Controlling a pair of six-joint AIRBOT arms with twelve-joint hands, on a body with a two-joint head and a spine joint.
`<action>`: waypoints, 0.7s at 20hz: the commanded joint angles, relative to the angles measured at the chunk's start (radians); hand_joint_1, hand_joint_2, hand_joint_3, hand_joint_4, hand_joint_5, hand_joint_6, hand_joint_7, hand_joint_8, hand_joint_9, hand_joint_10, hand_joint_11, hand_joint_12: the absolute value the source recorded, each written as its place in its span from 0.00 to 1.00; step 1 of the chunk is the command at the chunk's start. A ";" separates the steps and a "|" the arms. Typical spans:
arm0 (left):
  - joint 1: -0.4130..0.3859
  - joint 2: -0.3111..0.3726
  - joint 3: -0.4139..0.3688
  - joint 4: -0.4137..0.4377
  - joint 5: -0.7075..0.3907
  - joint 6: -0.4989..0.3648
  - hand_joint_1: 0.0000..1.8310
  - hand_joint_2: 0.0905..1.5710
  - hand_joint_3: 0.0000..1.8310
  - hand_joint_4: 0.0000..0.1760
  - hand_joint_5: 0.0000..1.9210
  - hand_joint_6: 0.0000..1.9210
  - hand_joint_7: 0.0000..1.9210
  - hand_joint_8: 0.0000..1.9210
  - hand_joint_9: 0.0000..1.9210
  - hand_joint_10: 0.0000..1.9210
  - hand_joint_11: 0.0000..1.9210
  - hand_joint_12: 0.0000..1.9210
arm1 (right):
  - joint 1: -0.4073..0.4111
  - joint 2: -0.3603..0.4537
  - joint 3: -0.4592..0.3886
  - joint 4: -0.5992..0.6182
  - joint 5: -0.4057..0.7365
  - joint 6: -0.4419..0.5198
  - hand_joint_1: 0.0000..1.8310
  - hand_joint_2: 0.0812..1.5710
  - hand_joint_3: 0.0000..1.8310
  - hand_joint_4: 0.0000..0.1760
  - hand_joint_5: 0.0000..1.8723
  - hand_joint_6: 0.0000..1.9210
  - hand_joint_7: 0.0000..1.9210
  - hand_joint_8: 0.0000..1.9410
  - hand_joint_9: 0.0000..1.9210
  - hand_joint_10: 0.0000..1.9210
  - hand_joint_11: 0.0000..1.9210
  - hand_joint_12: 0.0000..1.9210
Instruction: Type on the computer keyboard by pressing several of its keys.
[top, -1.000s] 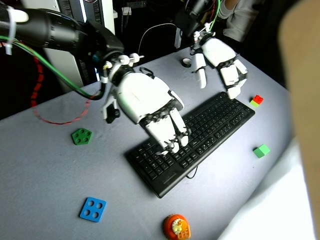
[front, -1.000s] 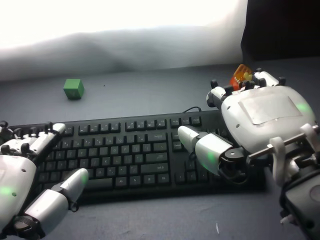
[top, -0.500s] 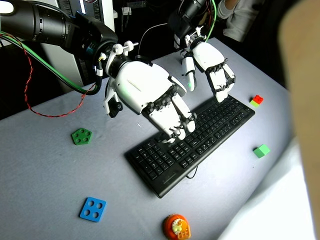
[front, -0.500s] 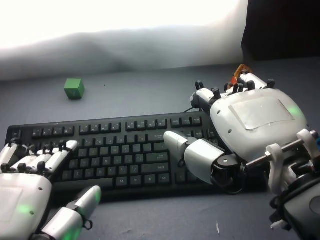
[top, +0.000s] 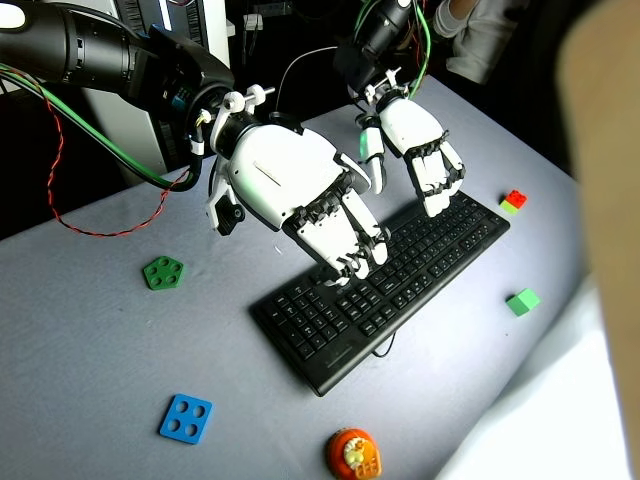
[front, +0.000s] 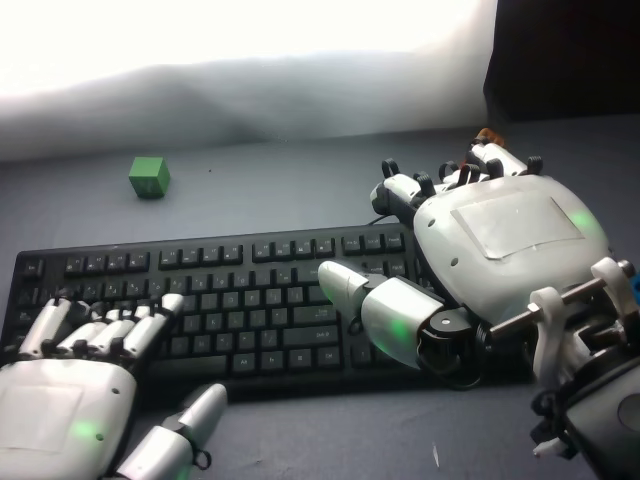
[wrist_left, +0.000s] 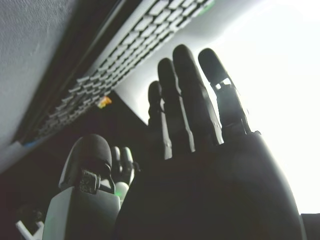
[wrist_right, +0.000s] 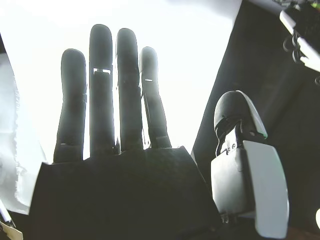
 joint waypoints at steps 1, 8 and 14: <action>-0.006 -0.003 0.008 0.060 -0.102 0.006 0.00 0.86 0.00 0.18 0.17 0.00 0.26 0.00 0.26 0.00 0.00 0.63 | 0.007 0.005 -0.005 -0.094 0.055 0.008 0.00 0.76 0.00 0.00 0.21 0.25 0.37 0.00 0.28 0.39 0.07 0.84; -0.059 -0.039 0.069 0.080 -0.068 0.030 0.00 0.85 0.00 0.17 0.17 0.00 0.25 0.00 0.25 0.00 0.00 0.61 | 0.007 0.005 -0.005 -0.097 0.051 0.013 0.00 0.76 0.00 0.00 0.21 0.25 0.38 0.00 0.28 0.38 0.07 0.83; -0.073 -0.028 0.117 0.093 -0.055 0.102 0.00 0.85 0.00 0.16 0.17 0.00 0.25 0.00 0.26 0.00 0.00 0.61 | 0.006 0.004 -0.005 -0.098 0.051 0.018 0.01 0.76 0.00 0.00 0.21 0.24 0.38 0.00 0.29 0.37 0.08 0.82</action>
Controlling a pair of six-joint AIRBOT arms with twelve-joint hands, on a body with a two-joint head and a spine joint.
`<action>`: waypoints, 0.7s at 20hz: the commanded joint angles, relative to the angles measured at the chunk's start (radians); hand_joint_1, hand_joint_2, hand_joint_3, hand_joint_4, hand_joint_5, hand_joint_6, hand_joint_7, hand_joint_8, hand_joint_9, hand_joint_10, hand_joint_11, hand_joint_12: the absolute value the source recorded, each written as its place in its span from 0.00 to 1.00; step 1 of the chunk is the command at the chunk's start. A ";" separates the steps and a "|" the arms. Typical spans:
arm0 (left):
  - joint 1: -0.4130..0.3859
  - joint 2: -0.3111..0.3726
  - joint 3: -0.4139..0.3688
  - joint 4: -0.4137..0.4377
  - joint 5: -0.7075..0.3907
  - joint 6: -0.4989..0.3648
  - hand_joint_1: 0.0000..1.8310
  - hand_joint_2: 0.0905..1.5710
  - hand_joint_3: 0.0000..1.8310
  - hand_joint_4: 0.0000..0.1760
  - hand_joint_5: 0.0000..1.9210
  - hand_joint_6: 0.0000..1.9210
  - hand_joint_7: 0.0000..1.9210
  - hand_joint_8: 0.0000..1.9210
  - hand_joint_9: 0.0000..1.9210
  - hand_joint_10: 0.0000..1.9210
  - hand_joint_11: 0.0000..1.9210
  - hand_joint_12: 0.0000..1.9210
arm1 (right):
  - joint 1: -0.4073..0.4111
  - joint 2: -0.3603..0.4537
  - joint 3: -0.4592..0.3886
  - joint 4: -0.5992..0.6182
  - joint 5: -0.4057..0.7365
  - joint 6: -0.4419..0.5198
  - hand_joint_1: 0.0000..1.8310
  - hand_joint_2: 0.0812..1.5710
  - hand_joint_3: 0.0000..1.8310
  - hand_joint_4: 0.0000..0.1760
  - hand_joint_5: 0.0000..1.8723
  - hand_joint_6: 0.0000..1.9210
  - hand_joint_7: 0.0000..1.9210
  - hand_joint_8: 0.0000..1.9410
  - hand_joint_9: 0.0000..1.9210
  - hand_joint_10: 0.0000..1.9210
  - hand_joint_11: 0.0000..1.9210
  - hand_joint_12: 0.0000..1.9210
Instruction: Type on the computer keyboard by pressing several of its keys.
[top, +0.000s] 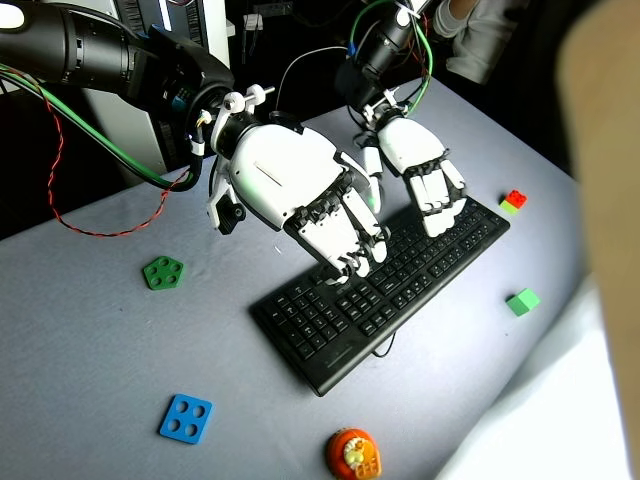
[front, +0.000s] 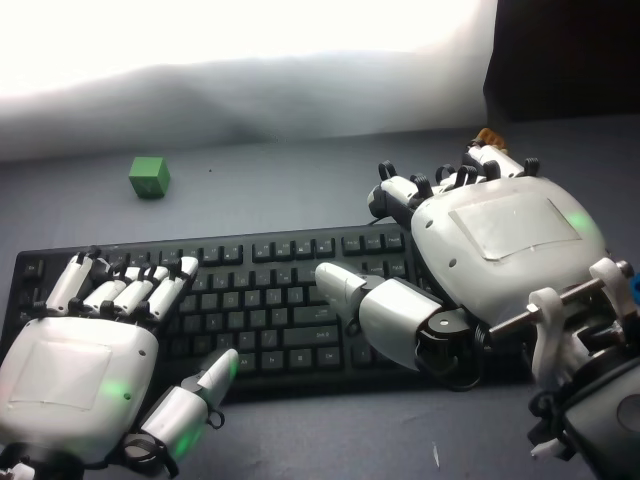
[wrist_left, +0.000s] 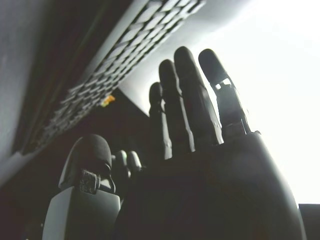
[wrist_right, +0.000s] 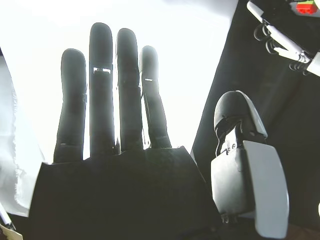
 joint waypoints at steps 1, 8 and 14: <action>-0.002 0.012 0.004 0.060 -0.099 0.010 0.00 0.85 0.00 0.18 0.16 0.00 0.24 0.00 0.25 0.00 0.00 0.60 | 0.006 0.005 -0.005 -0.096 0.057 0.008 0.00 0.77 0.00 0.00 0.21 0.24 0.38 0.00 0.28 0.36 0.07 0.83; 0.007 0.043 0.010 0.029 -0.064 0.104 0.00 0.84 0.00 0.18 0.16 0.00 0.25 0.00 0.25 0.00 0.00 0.59 | 0.005 0.005 -0.005 -0.097 0.057 0.012 0.01 0.76 0.00 0.00 0.21 0.24 0.37 0.00 0.28 0.37 0.08 0.83; -0.002 0.058 -0.026 -0.049 -0.059 0.172 0.00 0.84 0.00 0.20 0.16 0.00 0.24 0.00 0.25 0.00 0.00 0.61 | 0.005 0.005 -0.005 -0.097 0.057 0.012 0.01 0.76 0.00 0.00 0.22 0.24 0.37 0.00 0.27 0.38 0.07 0.84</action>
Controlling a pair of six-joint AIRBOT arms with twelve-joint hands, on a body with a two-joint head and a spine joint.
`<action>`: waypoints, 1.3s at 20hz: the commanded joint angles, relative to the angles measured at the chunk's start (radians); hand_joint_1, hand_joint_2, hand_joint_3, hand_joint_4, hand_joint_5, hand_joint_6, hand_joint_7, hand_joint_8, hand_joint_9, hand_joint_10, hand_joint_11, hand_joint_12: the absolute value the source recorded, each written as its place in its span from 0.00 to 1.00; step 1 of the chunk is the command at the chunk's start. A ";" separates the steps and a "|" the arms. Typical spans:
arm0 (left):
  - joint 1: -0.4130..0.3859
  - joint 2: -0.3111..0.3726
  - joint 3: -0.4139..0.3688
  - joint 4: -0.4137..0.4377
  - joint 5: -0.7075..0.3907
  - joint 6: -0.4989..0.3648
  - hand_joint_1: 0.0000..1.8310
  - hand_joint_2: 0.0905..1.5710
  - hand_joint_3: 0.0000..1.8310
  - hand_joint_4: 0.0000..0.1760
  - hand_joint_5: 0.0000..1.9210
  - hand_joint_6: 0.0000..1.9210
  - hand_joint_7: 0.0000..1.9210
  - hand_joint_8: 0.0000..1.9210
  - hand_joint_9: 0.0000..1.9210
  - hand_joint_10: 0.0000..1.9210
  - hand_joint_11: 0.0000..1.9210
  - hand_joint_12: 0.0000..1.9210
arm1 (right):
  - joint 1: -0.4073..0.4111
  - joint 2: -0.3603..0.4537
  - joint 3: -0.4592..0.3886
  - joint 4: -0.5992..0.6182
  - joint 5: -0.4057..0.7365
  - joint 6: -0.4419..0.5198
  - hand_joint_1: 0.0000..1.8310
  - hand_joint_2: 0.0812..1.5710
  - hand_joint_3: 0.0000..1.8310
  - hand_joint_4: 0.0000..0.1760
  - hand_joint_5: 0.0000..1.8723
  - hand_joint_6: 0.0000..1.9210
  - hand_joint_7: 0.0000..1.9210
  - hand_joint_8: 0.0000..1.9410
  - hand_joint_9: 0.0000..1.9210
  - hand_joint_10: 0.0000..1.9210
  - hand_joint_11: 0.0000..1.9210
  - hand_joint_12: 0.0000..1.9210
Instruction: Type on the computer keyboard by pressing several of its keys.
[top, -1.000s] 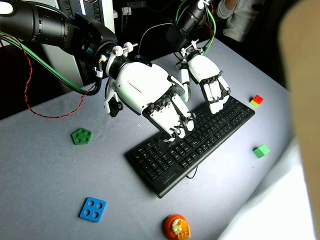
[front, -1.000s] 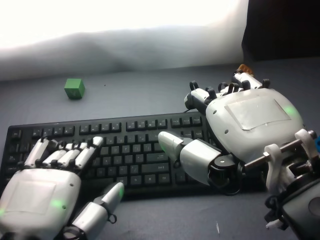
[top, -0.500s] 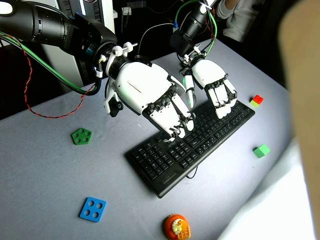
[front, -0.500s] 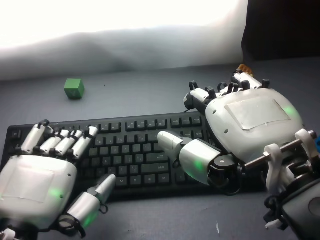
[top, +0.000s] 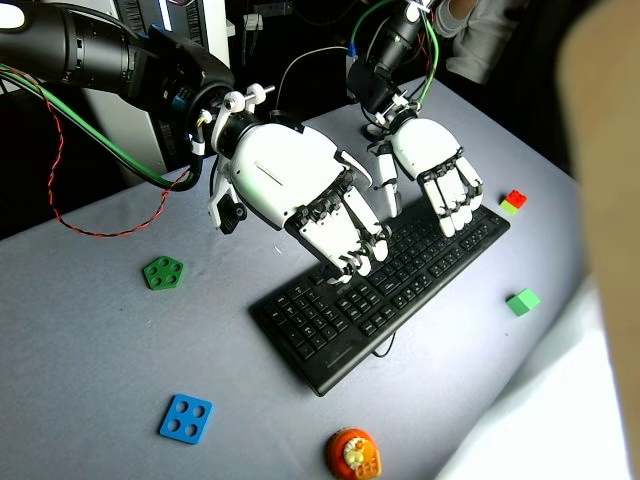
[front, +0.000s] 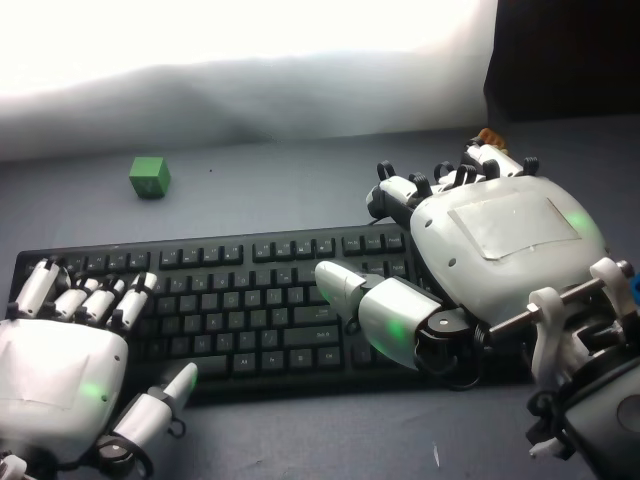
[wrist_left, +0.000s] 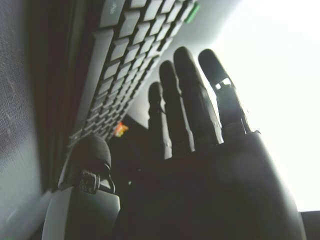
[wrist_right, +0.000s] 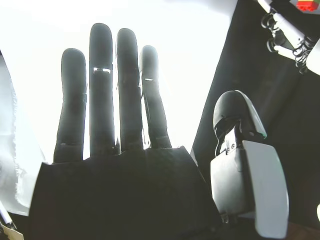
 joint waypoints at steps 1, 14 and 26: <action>-0.007 0.008 0.000 0.062 -0.117 0.008 0.00 0.84 0.00 0.20 0.16 0.00 0.24 0.00 0.25 0.00 0.00 0.60 | 0.005 0.005 -0.005 -0.092 0.057 0.007 0.01 0.77 0.00 0.00 0.22 0.24 0.37 0.00 0.27 0.38 0.07 0.84; -0.010 -0.025 0.039 0.051 -0.134 0.014 0.28 0.78 0.00 0.10 0.17 0.01 0.25 0.01 0.26 0.01 0.00 0.64 | 0.002 0.004 -0.005 -0.097 0.056 0.009 0.01 0.77 0.00 0.00 0.22 0.23 0.36 0.00 0.26 0.37 0.06 0.84; -0.044 0.004 0.019 0.070 -0.119 0.001 0.16 0.68 0.02 0.42 0.05 0.00 0.09 0.01 0.12 0.00 0.00 0.48 | -0.001 0.005 -0.006 -0.101 0.055 0.009 0.00 0.77 0.00 0.00 0.23 0.22 0.37 0.00 0.26 0.40 0.07 0.85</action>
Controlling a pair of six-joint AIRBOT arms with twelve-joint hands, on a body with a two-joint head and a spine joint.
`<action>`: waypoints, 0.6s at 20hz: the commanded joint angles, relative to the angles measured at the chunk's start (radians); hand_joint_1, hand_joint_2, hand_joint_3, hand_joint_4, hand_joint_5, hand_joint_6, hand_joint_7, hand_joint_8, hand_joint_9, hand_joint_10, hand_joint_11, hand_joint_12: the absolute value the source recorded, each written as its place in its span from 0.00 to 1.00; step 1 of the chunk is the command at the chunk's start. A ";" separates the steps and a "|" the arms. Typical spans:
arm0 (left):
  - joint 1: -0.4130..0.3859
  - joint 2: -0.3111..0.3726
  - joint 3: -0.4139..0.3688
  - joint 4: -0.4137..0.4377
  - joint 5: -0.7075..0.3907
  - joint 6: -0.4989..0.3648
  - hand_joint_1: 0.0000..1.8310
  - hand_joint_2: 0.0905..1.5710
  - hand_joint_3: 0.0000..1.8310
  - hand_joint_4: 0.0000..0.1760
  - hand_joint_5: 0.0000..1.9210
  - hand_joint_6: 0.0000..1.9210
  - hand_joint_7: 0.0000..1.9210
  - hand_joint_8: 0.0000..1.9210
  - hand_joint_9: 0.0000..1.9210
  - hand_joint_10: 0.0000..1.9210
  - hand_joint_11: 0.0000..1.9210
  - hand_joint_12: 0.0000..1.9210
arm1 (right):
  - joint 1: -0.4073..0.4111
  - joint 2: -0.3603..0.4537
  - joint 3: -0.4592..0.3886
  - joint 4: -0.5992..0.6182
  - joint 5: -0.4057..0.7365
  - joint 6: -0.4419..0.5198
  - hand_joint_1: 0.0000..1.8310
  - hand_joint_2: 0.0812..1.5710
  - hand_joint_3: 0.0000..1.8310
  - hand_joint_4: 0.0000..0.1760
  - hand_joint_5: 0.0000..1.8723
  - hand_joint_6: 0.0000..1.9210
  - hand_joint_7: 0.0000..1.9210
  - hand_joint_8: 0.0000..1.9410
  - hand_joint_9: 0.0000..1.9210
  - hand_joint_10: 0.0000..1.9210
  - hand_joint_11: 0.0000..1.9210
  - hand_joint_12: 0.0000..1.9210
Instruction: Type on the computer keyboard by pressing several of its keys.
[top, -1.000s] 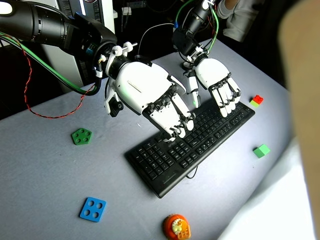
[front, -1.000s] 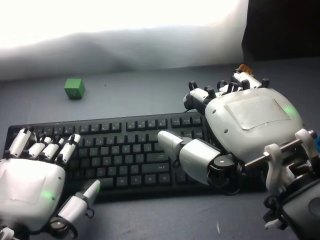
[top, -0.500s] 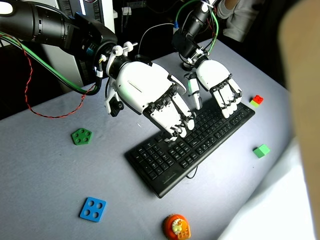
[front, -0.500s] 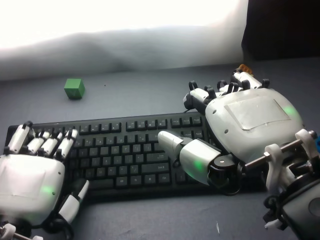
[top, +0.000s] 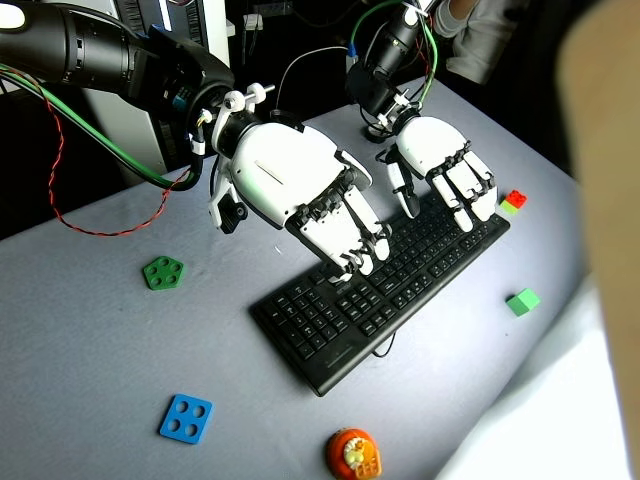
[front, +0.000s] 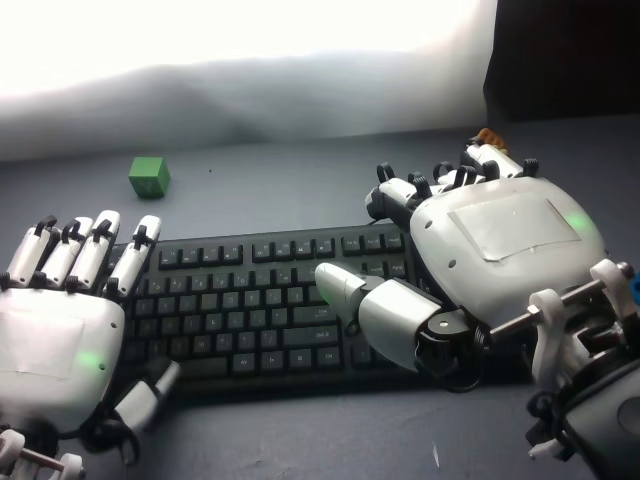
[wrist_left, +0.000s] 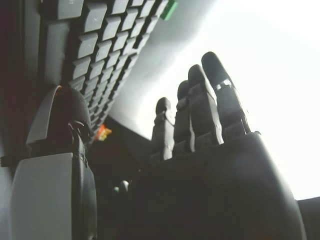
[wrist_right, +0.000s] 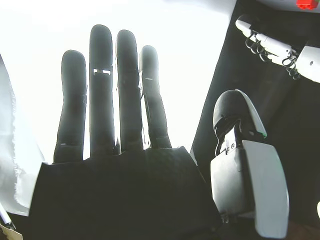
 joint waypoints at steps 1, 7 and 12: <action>-0.004 0.011 -0.009 0.057 -0.071 -0.010 0.05 0.73 0.03 0.38 0.06 0.01 0.11 0.01 0.14 0.01 0.00 0.52 | 0.002 0.005 -0.006 -0.094 0.054 0.002 0.01 0.77 0.00 0.00 0.24 0.23 0.38 0.01 0.27 0.40 0.08 0.84; -0.028 0.102 -0.072 0.057 -0.042 -0.041 0.00 0.74 0.00 0.31 0.12 0.02 0.19 0.01 0.20 0.03 0.00 0.58 | 0.000 0.006 -0.011 -0.094 0.044 -0.005 0.00 0.76 0.00 0.00 0.22 0.22 0.37 0.00 0.27 0.40 0.07 0.84; -0.065 0.207 -0.123 0.057 0.002 -0.076 0.00 0.75 0.00 0.22 0.16 0.02 0.22 0.01 0.22 0.02 0.00 0.56 | 0.000 0.007 -0.013 -0.094 0.044 -0.006 0.00 0.76 0.00 0.00 0.23 0.23 0.39 0.01 0.28 0.39 0.09 0.83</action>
